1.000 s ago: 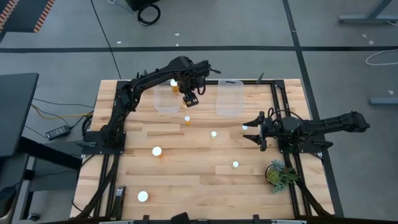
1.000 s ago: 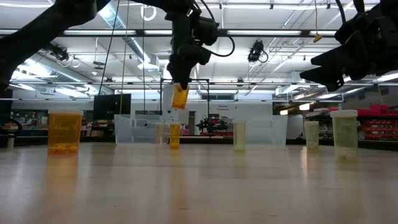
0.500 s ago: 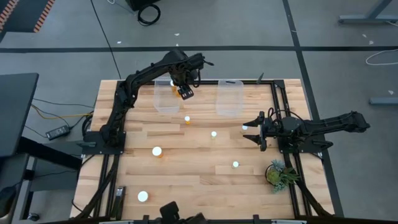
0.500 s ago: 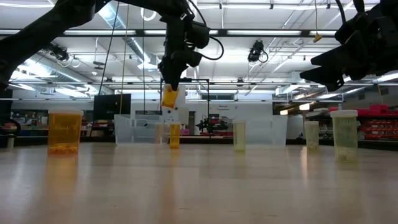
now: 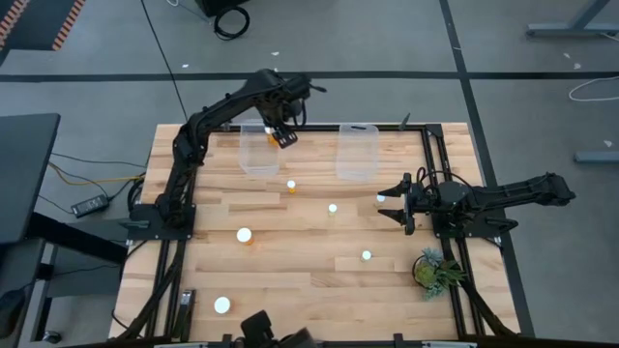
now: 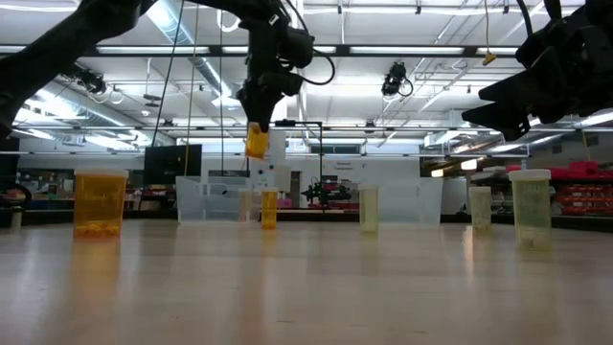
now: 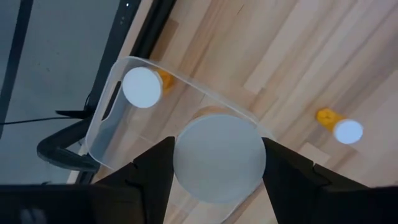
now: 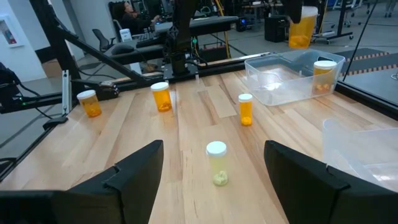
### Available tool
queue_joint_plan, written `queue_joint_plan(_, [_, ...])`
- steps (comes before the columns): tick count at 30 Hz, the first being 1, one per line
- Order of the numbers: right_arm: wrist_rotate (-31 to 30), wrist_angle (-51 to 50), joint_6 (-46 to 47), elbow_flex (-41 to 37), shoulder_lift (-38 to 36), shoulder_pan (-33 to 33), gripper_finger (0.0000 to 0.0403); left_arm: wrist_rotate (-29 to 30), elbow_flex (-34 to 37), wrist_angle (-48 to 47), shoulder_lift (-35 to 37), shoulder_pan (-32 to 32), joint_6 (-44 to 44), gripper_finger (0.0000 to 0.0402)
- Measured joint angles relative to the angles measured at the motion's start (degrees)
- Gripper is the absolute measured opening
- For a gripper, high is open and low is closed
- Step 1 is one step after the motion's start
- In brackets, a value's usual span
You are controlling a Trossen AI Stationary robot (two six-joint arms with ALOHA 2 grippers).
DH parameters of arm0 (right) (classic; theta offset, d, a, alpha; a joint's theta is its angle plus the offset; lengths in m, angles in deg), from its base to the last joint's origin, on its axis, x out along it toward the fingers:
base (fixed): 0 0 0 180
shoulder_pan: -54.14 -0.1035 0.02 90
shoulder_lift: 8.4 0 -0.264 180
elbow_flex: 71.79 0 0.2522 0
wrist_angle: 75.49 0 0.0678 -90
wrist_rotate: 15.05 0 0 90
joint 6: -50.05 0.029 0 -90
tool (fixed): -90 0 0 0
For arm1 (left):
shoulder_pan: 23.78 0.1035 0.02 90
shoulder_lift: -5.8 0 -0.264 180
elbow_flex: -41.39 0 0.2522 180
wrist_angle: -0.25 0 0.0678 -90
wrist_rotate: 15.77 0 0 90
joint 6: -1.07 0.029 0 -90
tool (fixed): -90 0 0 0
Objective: Pick and place medicine bottles into bin by pill shape (circle, oval)
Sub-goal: Put the large orange pill bottle into the left transparent bin
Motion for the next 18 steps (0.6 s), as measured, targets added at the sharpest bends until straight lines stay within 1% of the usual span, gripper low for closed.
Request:
queue_joint_plan(6, [0.00, -0.02, 0.00, 0.01, 0.01, -0.02, 0.0284, 0.00, 0.00, -0.01, 2.21, -0.21, -1.20, 0.0222])
queue_joint_plan(12, [0.00, -0.02, 0.00, 0.00, 0.01, -0.01, 0.0284, -0.02, 0.00, 0.00, 3.88, -0.28, -1.29, 0.0218])
queue_joint_plan(18, [-0.01, -0.01, 0.00, 0.00, 0.01, 0.00, 0.0284, -0.02, 0.00, 0.00, 4.23, -0.17, -0.08, 0.0221])
